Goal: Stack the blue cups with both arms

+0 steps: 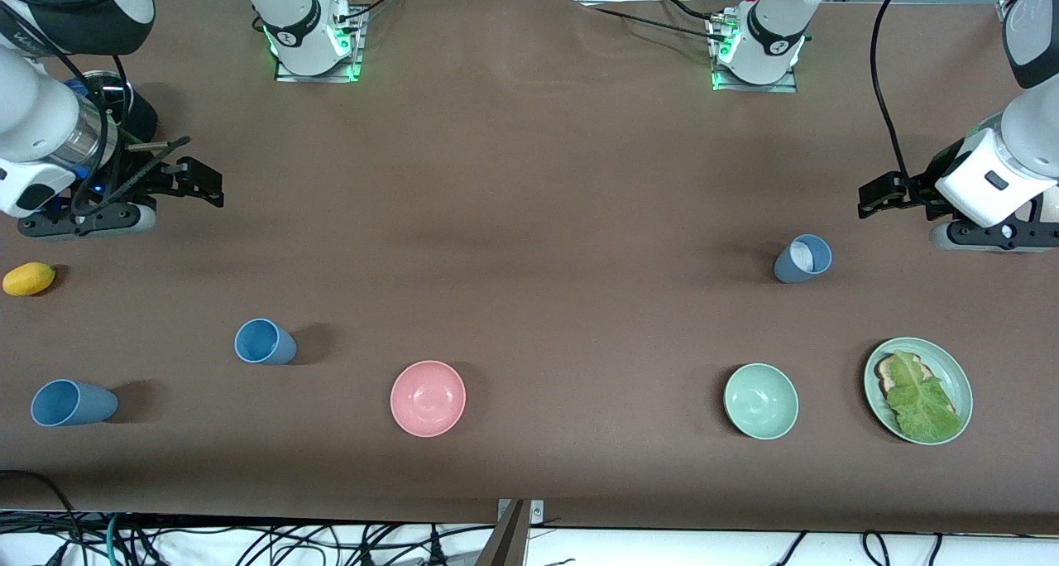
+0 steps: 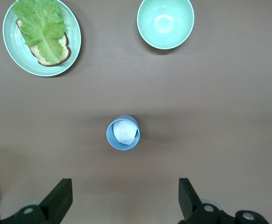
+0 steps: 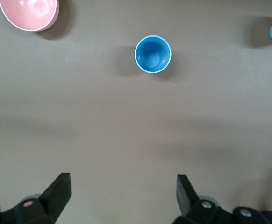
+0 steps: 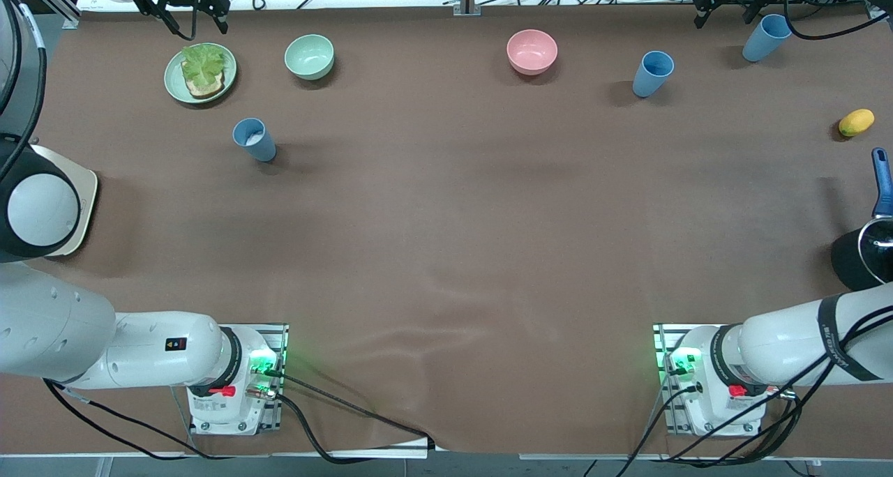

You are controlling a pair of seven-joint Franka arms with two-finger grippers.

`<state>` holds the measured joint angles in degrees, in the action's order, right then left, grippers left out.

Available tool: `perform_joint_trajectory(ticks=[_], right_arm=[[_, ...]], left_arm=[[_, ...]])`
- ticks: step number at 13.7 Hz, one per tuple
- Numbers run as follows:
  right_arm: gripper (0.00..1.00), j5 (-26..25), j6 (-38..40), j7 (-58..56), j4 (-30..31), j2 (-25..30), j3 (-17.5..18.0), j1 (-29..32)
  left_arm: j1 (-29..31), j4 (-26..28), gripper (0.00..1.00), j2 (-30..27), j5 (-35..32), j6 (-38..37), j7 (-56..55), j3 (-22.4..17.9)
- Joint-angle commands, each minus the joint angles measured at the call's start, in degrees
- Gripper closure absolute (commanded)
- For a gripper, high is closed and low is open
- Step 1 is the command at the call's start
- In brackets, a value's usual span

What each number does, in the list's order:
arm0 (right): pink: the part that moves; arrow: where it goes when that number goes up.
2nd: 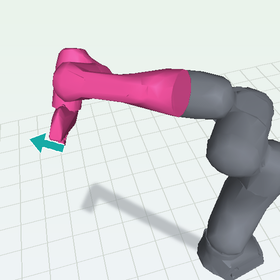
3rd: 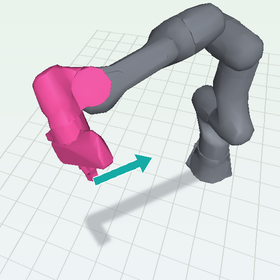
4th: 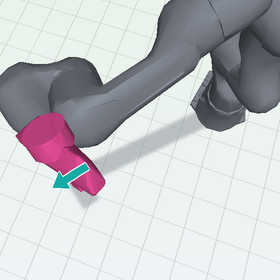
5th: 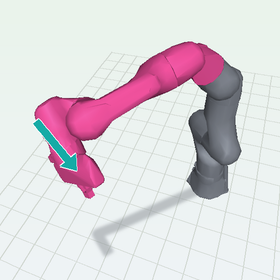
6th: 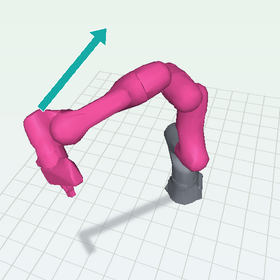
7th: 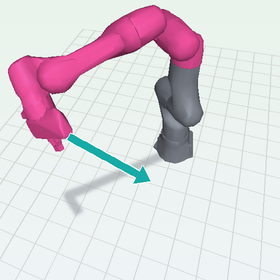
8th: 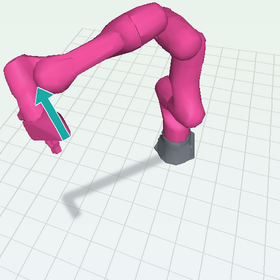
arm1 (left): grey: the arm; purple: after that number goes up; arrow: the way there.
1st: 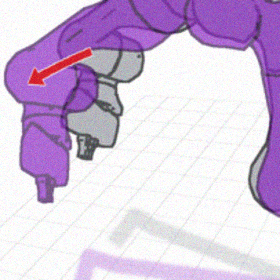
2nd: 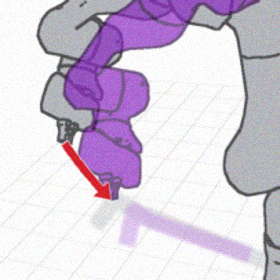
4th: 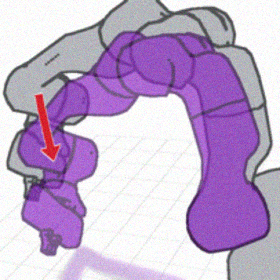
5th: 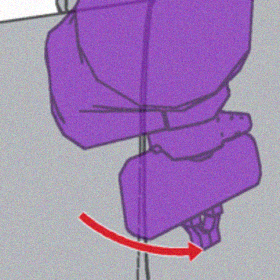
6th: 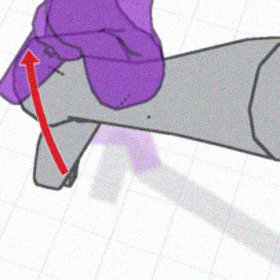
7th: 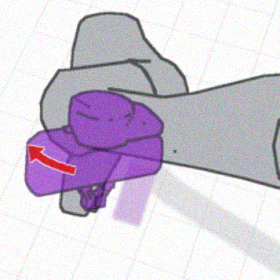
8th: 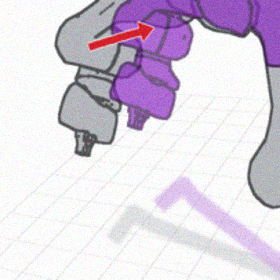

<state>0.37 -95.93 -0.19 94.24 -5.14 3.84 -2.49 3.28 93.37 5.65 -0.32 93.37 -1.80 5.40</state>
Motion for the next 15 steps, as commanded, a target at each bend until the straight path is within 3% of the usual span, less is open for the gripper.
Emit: perform_joint_trajectory(ticks=[1,15], right_arm=[[0.00,0.9,1.2,-0.8,-1.2,-0.5,0.1,0.2],[0.00,0.9,1.6,-0.8,-1.2,-0.5,0.1,0.2]], left_arm=[[0.5,0.0,0.00,-0.3,1.1,-0.6,0.6,0.0],[0.5,-2.2,0.00,1.7,1.1,-1.8,4.3,0.1]])
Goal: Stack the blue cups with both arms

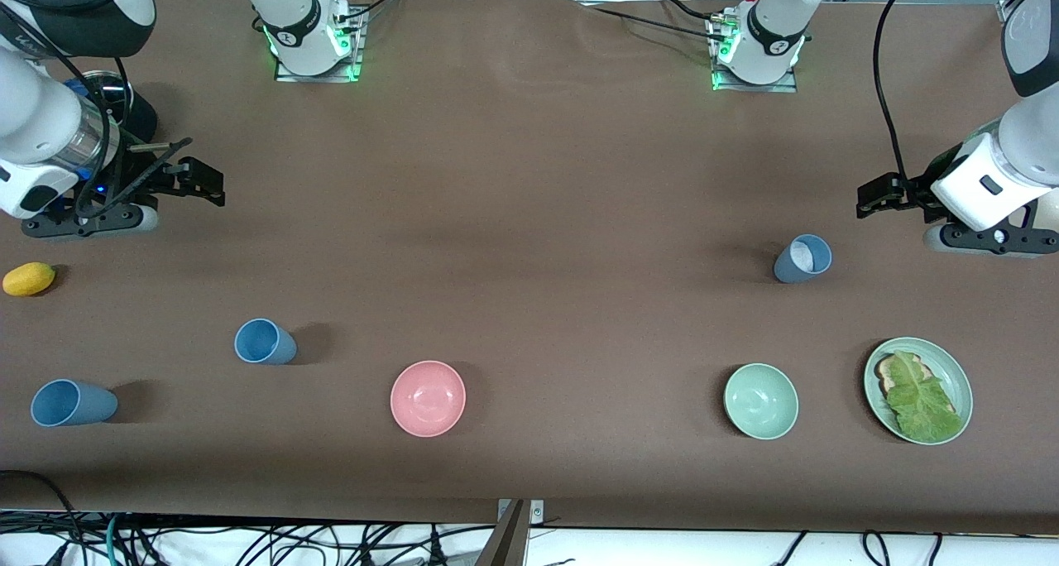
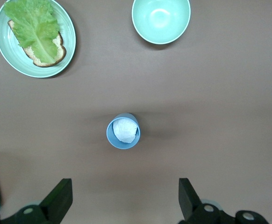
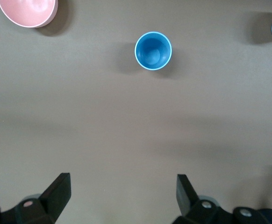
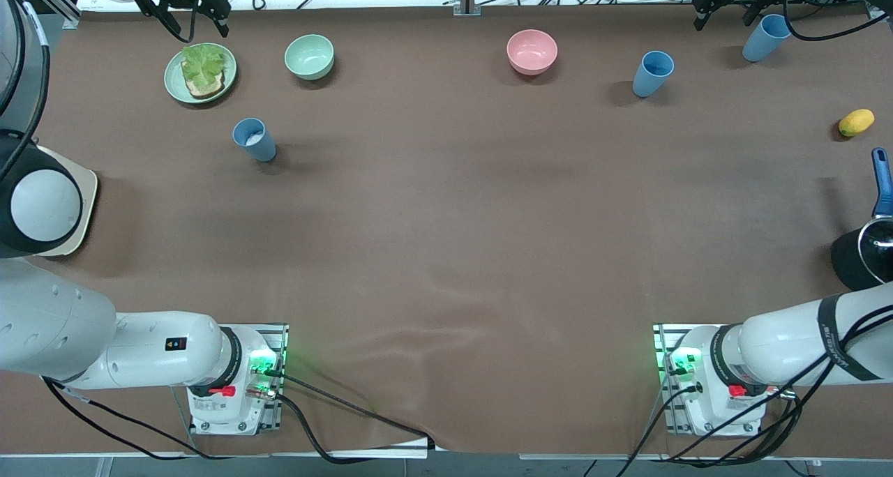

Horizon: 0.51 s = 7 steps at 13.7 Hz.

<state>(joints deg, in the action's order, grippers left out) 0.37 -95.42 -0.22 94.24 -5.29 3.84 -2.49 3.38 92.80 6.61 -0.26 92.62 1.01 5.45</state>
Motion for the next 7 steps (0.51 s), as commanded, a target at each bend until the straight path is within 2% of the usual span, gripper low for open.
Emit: perform_joint_trajectory(ticks=[1,4,5,7], right_arm=[[0.00,0.9,1.1,-0.7,-1.2,-0.4,0.1,0.2],[0.00,0.8,0.2,-1.3,-2.0,-3.0,0.1,0.6],[0.00,0.9,-0.1,-2.1,-3.3,-5.2,0.1,0.6],[0.00,0.8,-1.5,-2.4,-10.0,-13.1,0.2,0.3]], left_arm=[[0.6,-1.2,0.00,0.9,1.1,-1.1,2.1,0.0],[4.5,-0.9,0.00,4.4,1.1,-0.2,2.2,0.0],[6.3,-0.8,0.00,6.0,1.1,1.7,2.2,0.1],[7.1,1.0,0.00,8.1,1.1,6.0,4.6,0.1]])
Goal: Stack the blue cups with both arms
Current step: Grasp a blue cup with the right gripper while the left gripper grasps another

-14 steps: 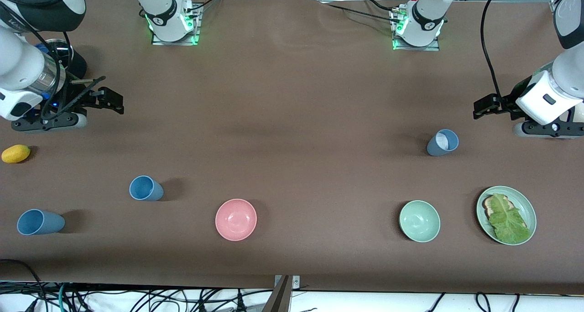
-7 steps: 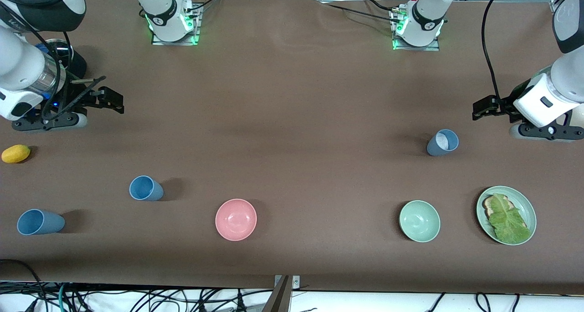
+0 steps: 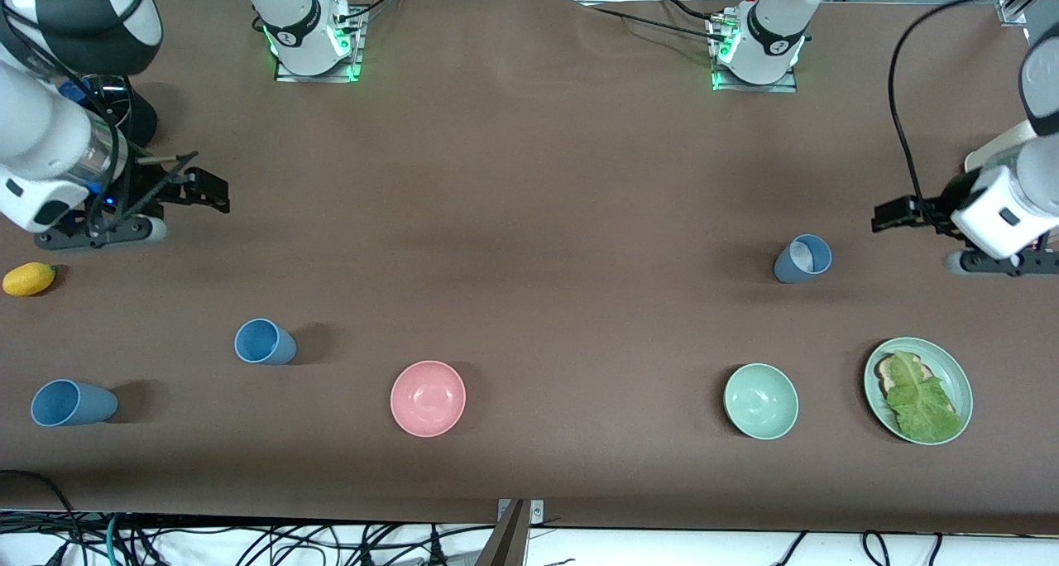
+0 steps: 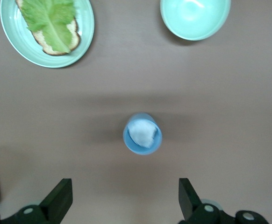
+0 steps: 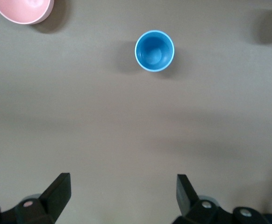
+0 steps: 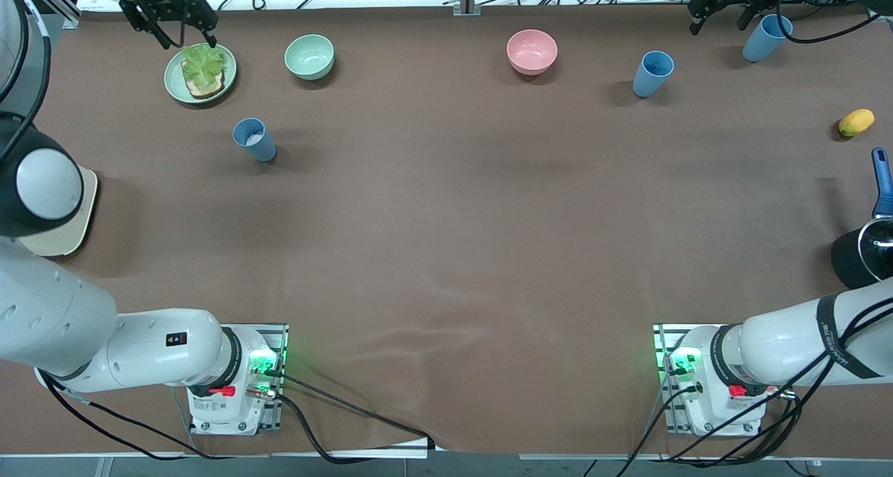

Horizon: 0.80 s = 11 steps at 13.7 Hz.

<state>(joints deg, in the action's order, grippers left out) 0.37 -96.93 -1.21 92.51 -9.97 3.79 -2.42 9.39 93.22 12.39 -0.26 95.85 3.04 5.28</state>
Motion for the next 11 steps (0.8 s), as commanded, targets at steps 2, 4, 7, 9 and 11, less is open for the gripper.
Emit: perform_joint_trajectory(ticks=[2,4,7,9,11], right_arm=[[0.00,0.7,-0.8,-1.7,-16.9,-17.8,0.2,0.1],[0.00,0.3,-3.0,-2.2,-24.2,-26.0,0.3,0.0],[0.00,0.2,-8.5,-3.1,-27.3,-33.3,0.2,0.0],[0.01,-0.5,-9.1,-2.7,-26.9,-34.7,0.3,-0.5],[0.01,-0.5,-9.0,-2.4,-25.5,-34.4,0.2,-0.1]], left_arm=[[2.3,3.3,0.00,3.7,1.1,6.0,3.5,0.3],[3.0,10.9,0.00,3.3,1.1,11.6,6.4,0.3],[3.1,19.8,0.00,3.6,1.1,19.9,7.5,0.3],[3.0,25.4,0.00,3.7,1.1,28.1,7.5,0.5],[2.9,29.2,0.00,4.4,1.1,32.3,7.5,0.7]])
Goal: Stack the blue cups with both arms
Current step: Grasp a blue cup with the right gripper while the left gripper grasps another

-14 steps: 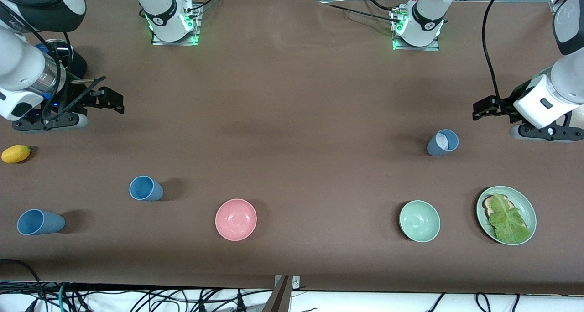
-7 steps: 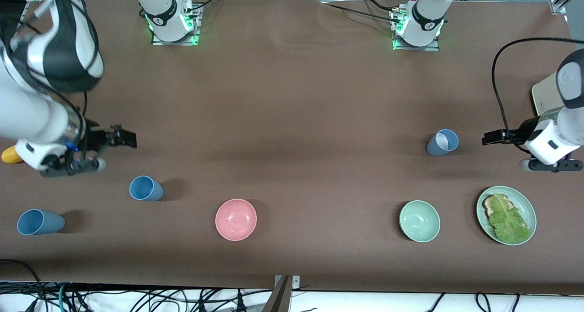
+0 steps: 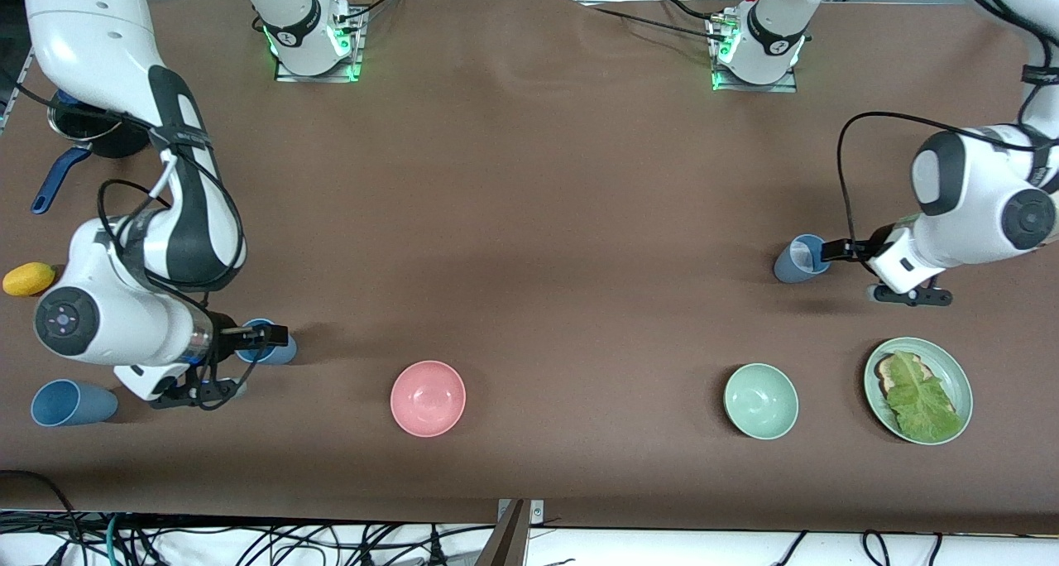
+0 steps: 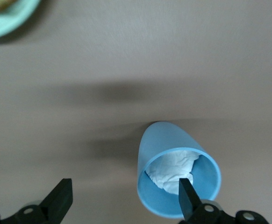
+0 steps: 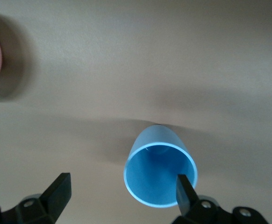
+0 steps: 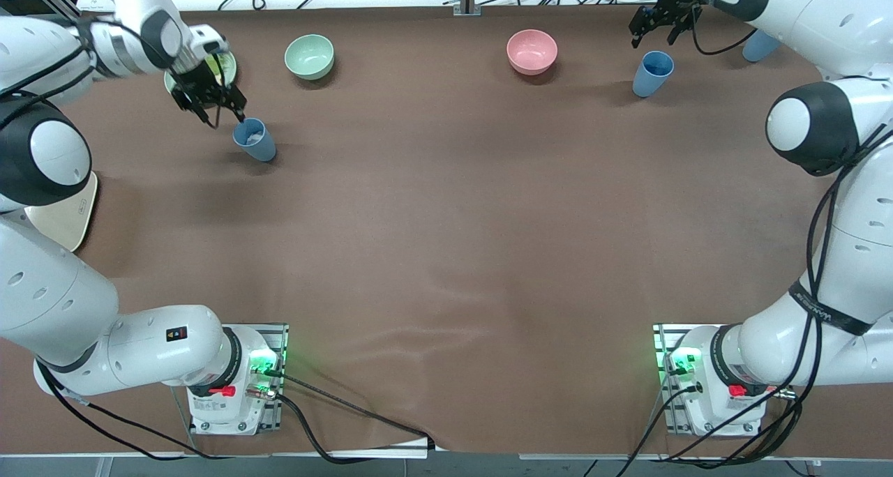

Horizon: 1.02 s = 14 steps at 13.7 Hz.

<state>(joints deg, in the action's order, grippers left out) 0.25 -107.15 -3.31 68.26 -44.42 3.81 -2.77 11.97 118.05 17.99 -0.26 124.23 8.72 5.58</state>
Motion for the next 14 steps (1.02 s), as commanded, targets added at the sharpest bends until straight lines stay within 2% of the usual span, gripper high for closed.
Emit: perform_joint_trajectory(ticks=[1,2,3,4,5,6,11,13,14], right_arm=[[0.01,-0.3,1.2,-0.2,-0.3,0.1,0.2,0.3],[0.01,-0.3,1.1,-0.1,0.6,0.3,0.2,0.1],[0.01,-0.4,0.9,-0.1,1.5,0.4,0.2,0.1],[0.01,-0.4,0.6,-0.1,1.9,0.3,0.1,0.1],[0.01,-0.4,-0.1,0.0,3.0,0.3,0.1,0.1],[0.01,-0.3,-1.0,0.1,4.4,0.3,0.1,0.1],[0.02,-0.2,-2.2,0.1,6.2,0.1,0.1,0.1],[0.09,-0.2,-3.6,0.0,7.4,0.1,0.1,0.4],[0.18,-0.2,-4.0,-0.3,7.9,0.0,0.1,0.7]], left_arm=[[0.2,5.3,0.00,-0.5,1.1,4.3,1.9,0.4],[0.2,5.3,0.03,0.5,1.1,4.2,2.1,0.5],[-0.2,5.1,0.28,1.3,1.1,4.3,2.3,0.6],[-0.2,4.7,0.59,1.6,1.1,4.2,2.3,0.7],[-0.3,4.4,0.83,1.6,1.1,4.2,2.3,0.7],[-0.3,3.4,1.00,1.6,1.1,4.2,2.3,0.7],[-0.4,2.8,1.00,1.2,1.3,4.0,2.2,0.8],[-0.3,2.4,1.00,0.7,1.7,3.7,1.7,2.1],[-0.3,1.1,1.00,0.0,1.8,2.6,1.0,3.1]])
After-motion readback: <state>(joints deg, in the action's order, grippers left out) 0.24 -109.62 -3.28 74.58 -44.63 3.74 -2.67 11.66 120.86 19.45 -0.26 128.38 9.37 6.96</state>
